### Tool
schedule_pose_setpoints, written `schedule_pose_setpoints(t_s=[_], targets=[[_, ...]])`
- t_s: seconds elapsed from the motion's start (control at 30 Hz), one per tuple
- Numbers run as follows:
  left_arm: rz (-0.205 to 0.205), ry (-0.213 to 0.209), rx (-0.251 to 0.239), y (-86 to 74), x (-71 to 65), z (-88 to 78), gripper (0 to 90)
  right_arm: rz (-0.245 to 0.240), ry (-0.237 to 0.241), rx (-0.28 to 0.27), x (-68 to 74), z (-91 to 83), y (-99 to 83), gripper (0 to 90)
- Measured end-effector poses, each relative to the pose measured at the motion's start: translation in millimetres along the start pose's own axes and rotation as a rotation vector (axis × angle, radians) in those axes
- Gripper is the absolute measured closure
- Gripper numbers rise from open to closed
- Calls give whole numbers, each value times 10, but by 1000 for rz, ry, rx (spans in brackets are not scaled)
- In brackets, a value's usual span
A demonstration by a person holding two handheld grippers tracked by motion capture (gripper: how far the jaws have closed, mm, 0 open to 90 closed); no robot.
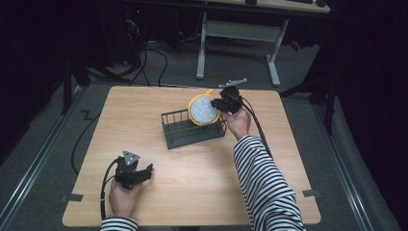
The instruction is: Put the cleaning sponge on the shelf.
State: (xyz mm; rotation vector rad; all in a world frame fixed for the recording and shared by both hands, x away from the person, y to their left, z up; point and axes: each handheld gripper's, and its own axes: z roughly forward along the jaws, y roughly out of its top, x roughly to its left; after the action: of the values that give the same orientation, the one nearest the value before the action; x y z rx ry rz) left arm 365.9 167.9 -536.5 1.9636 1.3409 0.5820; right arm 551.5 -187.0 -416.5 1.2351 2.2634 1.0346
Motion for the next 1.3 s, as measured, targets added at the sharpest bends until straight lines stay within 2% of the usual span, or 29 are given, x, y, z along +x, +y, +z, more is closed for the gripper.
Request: schedule_pose_setpoints(t_s=[0.17,0.37,0.47,0.57,0.6,0.63,0.7,0.8,0.87,1.03,1.2,1.3], targets=[[1,0,-1,0,1,1,293,12,19,16,-31,13,-42,798],[1,0,0,0,1,0,293,13,41,76,-45,27,-77,799],[1,0,0,0,1,0,293,21,51,79,-43,31,-96,791],[0,0,0,0,0,0,293,34,59,88,-40,36,-112,752],[0,0,0,0,0,0,293,46,57,89,-47,39,-125,664],[0,0,0,0,0,0,293,46,57,89,-47,39,-125,664],[0,-1,0,0,0,0,293,54,47,90,-53,34,-137,586],[0,-1,0,0,1,0,293,71,67,79,-59,14,-152,515],[0,-1,0,0,1,0,293,63,55,66,-26,-34,-151,456],[0,-1,0,0,1,1,293,56,45,44,-18,-126,-139,441],[0,-2,0,0,1,0,293,68,32,-1,-46,-297,-158,446],[0,-2,-1,0,1,1,293,69,24,-7,-59,-359,-177,449]])
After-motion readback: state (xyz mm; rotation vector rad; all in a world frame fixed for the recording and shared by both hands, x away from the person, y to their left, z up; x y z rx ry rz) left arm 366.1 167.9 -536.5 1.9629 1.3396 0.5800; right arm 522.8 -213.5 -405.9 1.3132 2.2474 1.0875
